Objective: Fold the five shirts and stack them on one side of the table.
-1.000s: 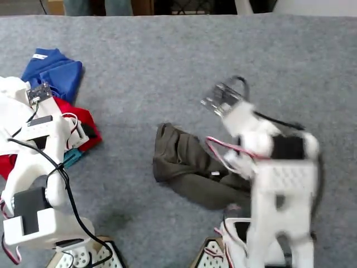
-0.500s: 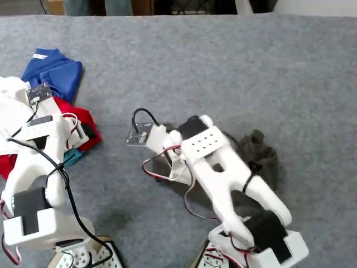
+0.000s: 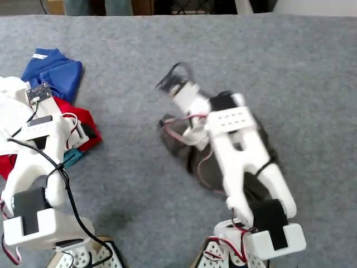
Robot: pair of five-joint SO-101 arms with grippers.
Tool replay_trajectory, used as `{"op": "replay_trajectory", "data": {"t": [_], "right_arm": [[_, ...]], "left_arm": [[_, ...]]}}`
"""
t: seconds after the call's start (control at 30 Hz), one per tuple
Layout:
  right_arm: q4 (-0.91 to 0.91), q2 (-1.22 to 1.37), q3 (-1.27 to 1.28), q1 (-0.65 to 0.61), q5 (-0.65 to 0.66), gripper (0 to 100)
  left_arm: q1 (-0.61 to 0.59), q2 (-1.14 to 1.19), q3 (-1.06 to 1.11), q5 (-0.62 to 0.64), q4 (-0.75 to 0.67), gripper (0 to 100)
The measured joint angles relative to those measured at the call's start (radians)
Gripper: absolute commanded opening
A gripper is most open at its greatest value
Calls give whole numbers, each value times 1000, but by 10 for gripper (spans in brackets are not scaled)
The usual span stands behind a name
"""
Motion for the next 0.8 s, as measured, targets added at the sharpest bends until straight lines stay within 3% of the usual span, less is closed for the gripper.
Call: {"op": "replay_trajectory", "data": {"t": [0.23,0.4,0.6,0.8], "right_arm": [[163,0,-302,94,-44,13],[315,9,-591,61,-114,14],[379,48,-628,-86,-126,24],[494,57,-574,-138,-92,168]], "left_arm": [[0,0,0,0,0,307],[0,0,0,0,0,307],[0,0,0,0,0,307],[0,0,0,0,0,307]]}}
